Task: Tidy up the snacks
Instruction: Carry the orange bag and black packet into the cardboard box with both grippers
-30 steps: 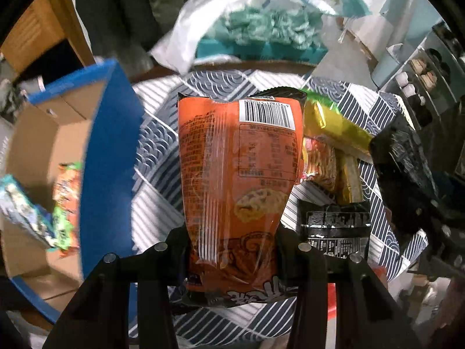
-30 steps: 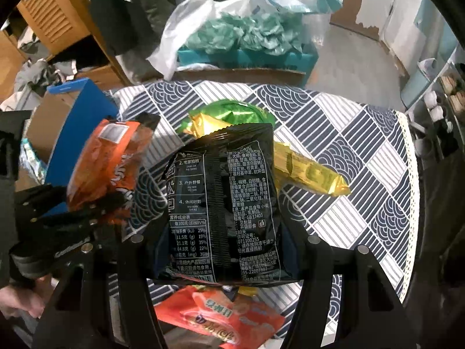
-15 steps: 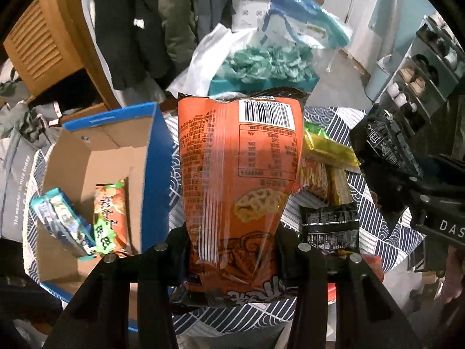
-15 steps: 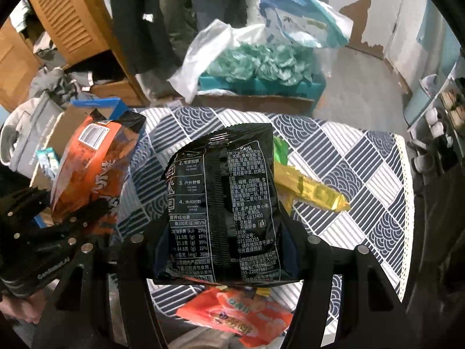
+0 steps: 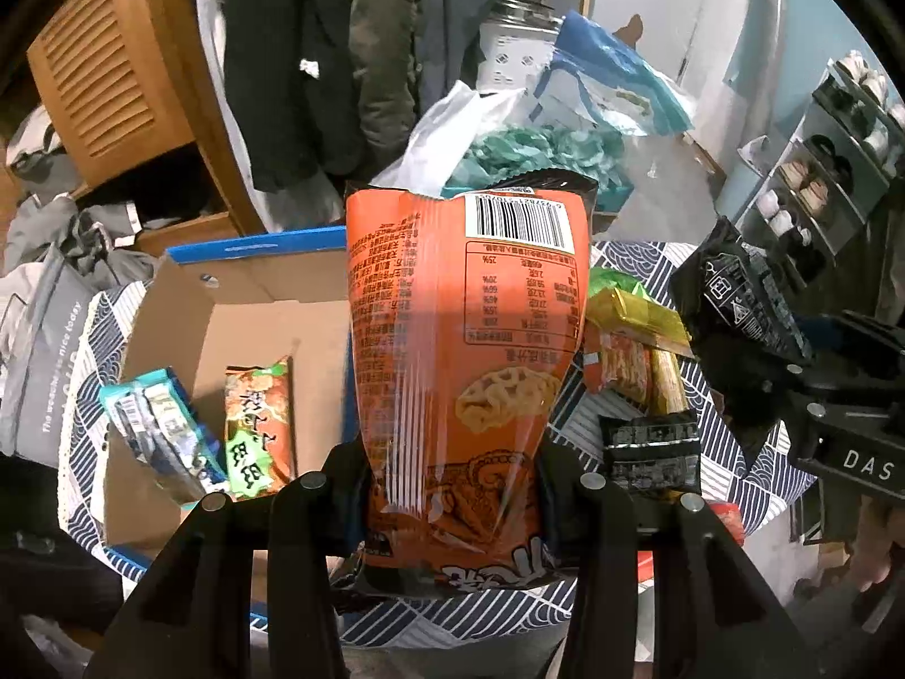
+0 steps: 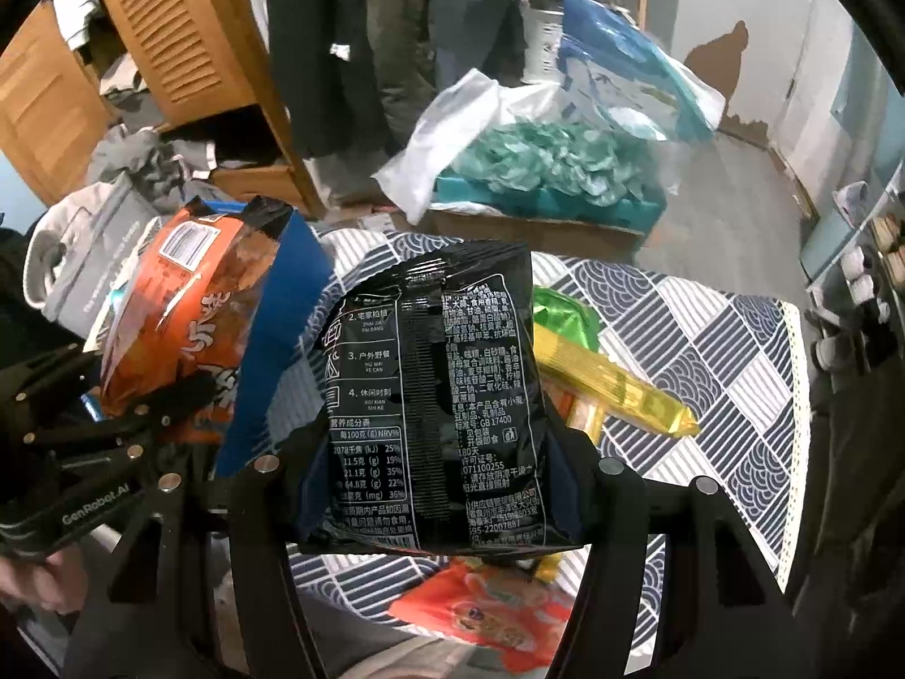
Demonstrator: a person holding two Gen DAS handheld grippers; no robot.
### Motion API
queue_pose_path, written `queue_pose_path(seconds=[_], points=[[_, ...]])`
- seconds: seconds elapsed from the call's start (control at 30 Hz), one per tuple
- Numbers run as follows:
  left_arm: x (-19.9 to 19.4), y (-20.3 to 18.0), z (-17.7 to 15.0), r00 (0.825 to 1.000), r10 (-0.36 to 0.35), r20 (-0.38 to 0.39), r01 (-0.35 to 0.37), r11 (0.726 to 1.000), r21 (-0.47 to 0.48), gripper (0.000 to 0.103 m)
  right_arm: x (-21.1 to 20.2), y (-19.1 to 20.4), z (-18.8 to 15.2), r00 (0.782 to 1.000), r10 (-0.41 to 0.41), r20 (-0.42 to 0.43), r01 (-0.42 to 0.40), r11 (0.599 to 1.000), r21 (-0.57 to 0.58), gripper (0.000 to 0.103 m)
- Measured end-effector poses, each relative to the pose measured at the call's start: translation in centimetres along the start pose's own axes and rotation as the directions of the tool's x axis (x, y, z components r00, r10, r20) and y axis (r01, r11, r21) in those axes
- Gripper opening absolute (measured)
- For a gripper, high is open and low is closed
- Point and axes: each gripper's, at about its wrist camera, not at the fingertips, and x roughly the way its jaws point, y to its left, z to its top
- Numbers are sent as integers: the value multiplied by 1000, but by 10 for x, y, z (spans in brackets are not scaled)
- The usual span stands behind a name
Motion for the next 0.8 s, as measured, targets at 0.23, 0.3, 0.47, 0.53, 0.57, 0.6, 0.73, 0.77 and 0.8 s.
queue_pose_path(seconds=[0.23,0.3,0.47,0.53,0.57,0.6,0.73,0.77,0.8], points=[[-10,23,0,1000,15,19,-14,999,-31,46,3,20,6,1000,17,-2,-18,1000,-23,63],[-12,30,0,1000,16,22,-15,999,-42,46,3,27,7,1000,21,-2,-21,999,-32,63],[-16,49,-5,999,24,27,-22,997,-68,46,8,50,14,999,39,-5,-40,997,-61,63],[-18,56,-7,999,28,28,-26,997,-77,46,9,61,16,999,49,-8,-50,996,-77,63],[-19,61,-8,999,30,30,-27,996,-84,46,10,65,17,999,52,-8,-53,995,-81,63],[-19,65,-8,999,32,30,-29,996,-90,46,12,70,17,998,56,-10,-57,995,-87,63],[-22,82,-11,999,41,32,-37,992,-118,46,18,90,21,997,72,-23,-74,991,-109,63],[-22,87,-13,999,42,33,-38,991,-125,46,20,95,21,997,77,-26,-80,990,-114,63],[-22,91,-14,998,45,33,-40,990,-133,46,21,99,22,996,81,-28,-84,989,-118,63]])
